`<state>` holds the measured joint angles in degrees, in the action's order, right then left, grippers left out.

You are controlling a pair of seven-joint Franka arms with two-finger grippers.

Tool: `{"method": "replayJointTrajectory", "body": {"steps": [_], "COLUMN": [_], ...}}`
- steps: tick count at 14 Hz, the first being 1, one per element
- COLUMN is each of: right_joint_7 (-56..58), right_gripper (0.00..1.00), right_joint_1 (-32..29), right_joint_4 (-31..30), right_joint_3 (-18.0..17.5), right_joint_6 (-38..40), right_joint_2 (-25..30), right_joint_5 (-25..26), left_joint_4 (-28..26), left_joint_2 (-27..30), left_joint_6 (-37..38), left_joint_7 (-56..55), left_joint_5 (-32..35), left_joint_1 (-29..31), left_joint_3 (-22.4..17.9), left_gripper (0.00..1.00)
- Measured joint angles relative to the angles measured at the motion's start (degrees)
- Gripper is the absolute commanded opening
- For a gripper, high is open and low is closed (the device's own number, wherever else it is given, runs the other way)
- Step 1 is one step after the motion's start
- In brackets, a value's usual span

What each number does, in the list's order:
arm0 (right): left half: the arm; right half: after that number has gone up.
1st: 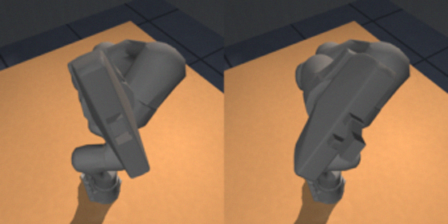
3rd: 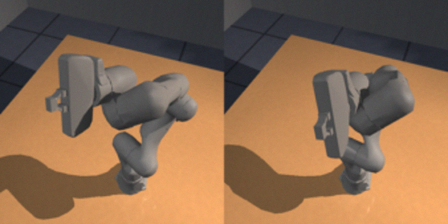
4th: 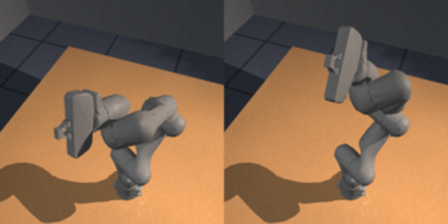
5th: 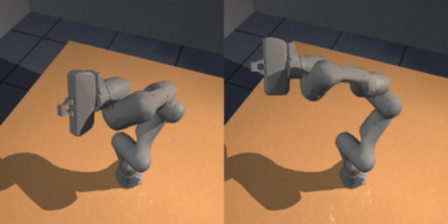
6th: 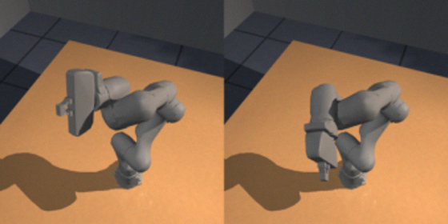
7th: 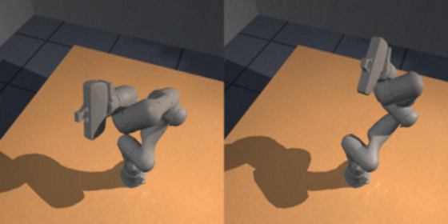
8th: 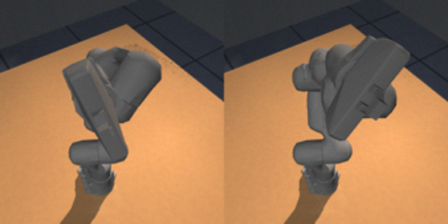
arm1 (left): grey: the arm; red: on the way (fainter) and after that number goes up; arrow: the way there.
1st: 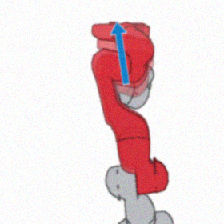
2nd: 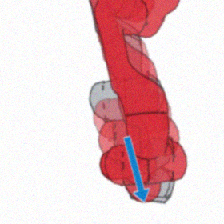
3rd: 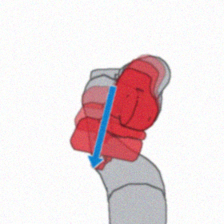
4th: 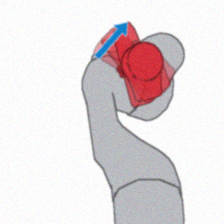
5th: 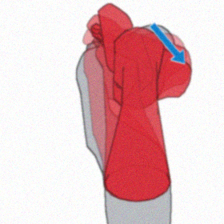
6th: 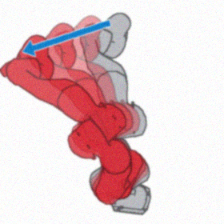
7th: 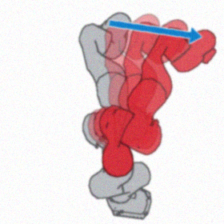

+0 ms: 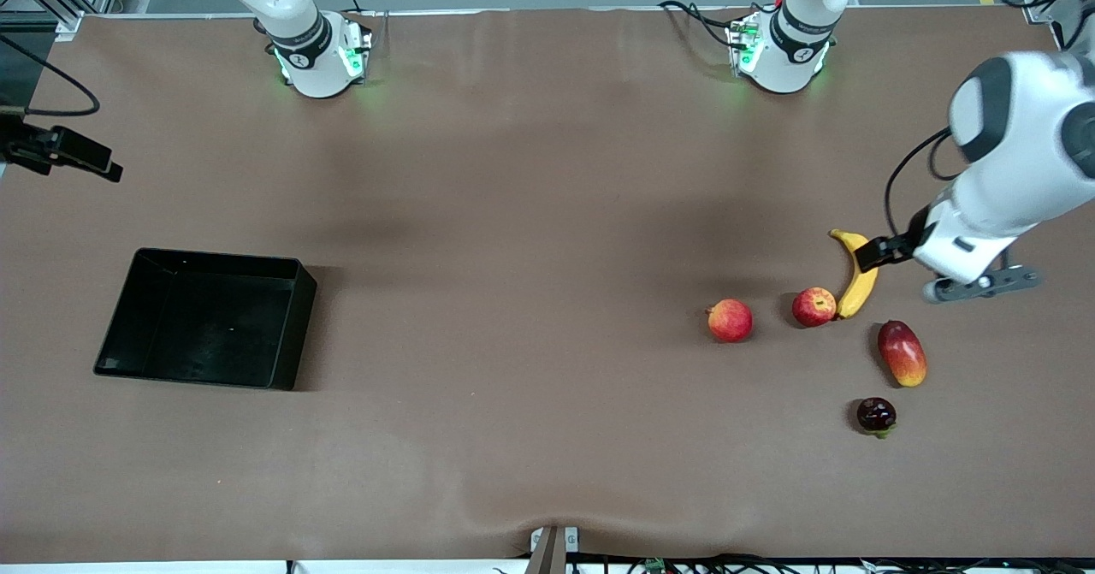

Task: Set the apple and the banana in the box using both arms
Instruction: 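Move the left gripper down over the red apple beside the banana, then grasp the apple with the left gripper while the right gripper reaches the box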

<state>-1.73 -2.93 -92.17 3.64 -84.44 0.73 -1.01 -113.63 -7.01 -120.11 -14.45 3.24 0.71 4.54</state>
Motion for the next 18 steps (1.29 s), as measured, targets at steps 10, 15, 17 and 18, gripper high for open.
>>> {"method": "replayJointTrajectory", "body": {"steps": [10, 15, 17, 18], "right_joint_7": [0.1, 0.1, 0.1, 0.1], "right_gripper": [1.0, 1.0, 1.0, 1.0], "right_joint_1": [-4.7, -4.8, -5.0, -5.0], "right_joint_4": [-0.5, -0.5, -0.5, -0.5], "right_joint_3": [0.1, 0.1, 0.1, 0.1], "right_joint_6": [-3.4, -4.4, -4.9, -5.0], "right_joint_2": [-8.4, -9.4, -9.6, -9.7], "right_joint_5": [0.0, 0.0, 0.0, 0.0], "left_joint_4": [-3.3, -3.3, -3.7, -3.9], "left_joint_2": [-16.1, -18.8, -18.9, -18.9], "left_joint_6": [-21.7, -22.9, -22.9, -22.9], "left_joint_7": [-1.2, -1.2, -1.2, -1.2], "left_joint_5": [0.0, 0.0, 0.0, 0.0], "left_joint_1": [0.0, 0.0, 0.0, 0.0], "left_joint_3": [0.0, 0.0, 0.0, 0.0], "left_gripper": [1.0, 1.0, 0.99, 0.7]}}
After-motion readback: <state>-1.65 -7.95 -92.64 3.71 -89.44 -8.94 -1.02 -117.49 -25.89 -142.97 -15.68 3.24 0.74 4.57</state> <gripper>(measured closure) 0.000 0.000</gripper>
